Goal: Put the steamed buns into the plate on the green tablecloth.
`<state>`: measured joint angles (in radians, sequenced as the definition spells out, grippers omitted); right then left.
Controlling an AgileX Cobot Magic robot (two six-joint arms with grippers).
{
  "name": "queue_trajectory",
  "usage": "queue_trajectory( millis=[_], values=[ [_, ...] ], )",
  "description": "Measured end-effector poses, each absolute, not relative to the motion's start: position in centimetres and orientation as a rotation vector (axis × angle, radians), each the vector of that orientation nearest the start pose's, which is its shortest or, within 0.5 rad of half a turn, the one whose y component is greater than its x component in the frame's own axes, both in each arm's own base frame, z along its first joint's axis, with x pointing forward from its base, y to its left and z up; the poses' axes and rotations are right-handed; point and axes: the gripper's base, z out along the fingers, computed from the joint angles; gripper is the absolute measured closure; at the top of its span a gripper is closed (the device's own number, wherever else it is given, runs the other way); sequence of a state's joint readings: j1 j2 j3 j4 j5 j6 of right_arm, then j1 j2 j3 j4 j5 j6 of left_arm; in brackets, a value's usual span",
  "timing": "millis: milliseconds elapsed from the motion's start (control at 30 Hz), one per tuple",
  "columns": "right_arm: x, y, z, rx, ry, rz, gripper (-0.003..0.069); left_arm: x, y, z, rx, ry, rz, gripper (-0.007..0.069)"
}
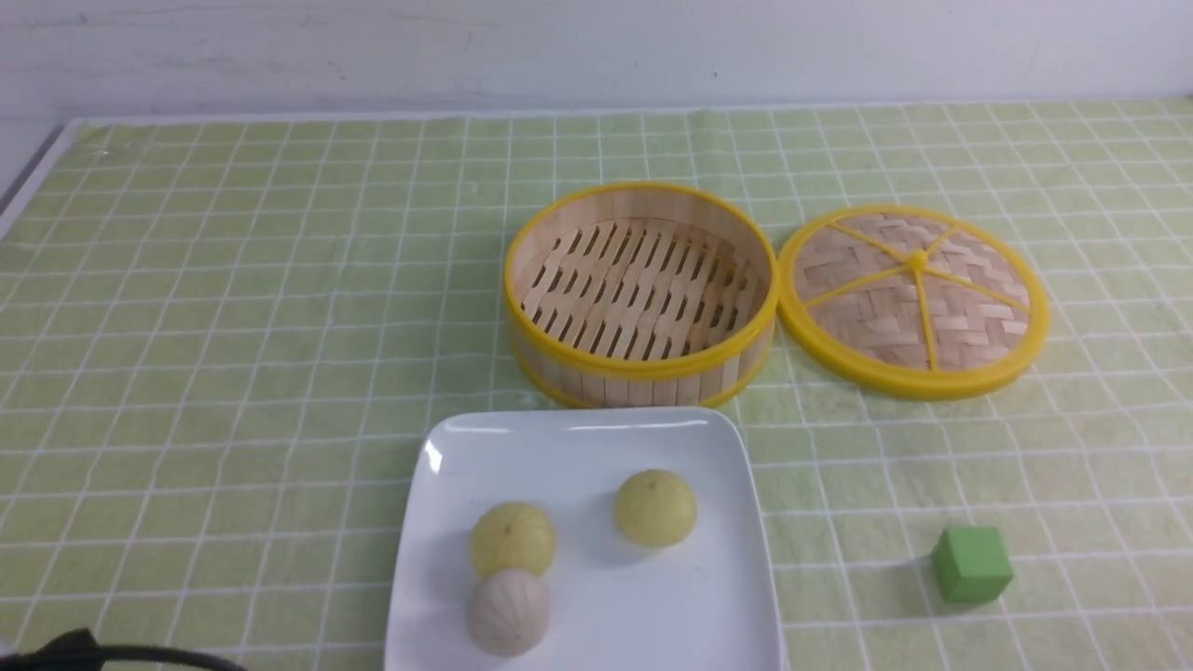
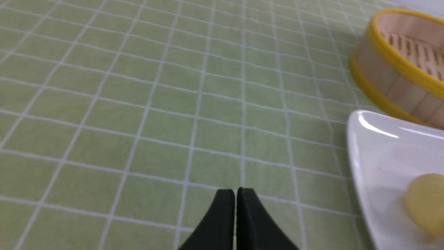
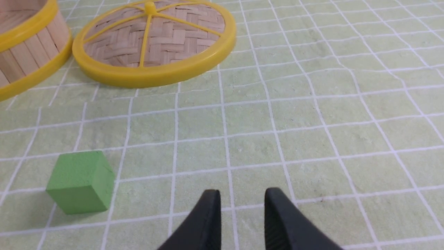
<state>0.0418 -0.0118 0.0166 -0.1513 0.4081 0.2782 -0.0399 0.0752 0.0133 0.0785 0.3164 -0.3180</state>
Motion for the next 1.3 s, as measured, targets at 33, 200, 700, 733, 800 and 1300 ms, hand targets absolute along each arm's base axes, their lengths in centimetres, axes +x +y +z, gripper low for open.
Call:
queue_trajectory(
  millis=[33, 200, 700, 733, 800, 1300],
  values=[
    [5.16, -0.33, 17.20, 0.133, 1.888, 0.067, 0.0453, 5.60, 0.14, 17.39, -0.228, 1.865, -0.153, 0.0587],
    [5.16, -0.33, 17.20, 0.133, 1.888, 0.067, 0.0452, 5.24, 0.43, 17.20, -0.268, 1.853, -0.114, 0.0581],
    [5.16, -0.33, 17.20, 0.133, 1.888, 0.068, 0.0439, 5.22, 0.51, 17.18, -0.259, 1.858, -0.090, 0.0570],
    [5.16, -0.33, 17.20, 0.133, 1.888, 0.068, 0.0438, 5.22, 0.51, 17.18, -0.259, 1.858, -0.090, 0.0570],
    [5.16, -0.33, 17.20, 0.133, 1.888, 0.068, 0.0435, 5.22, 0.51, 17.18, -0.259, 1.858, -0.090, 0.0568],
    [5.16, -0.33, 17.20, 0.134, 1.888, 0.068, 0.0432, 5.22, 0.52, 17.17, -0.259, 1.859, -0.090, 0.0548]
  ],
)
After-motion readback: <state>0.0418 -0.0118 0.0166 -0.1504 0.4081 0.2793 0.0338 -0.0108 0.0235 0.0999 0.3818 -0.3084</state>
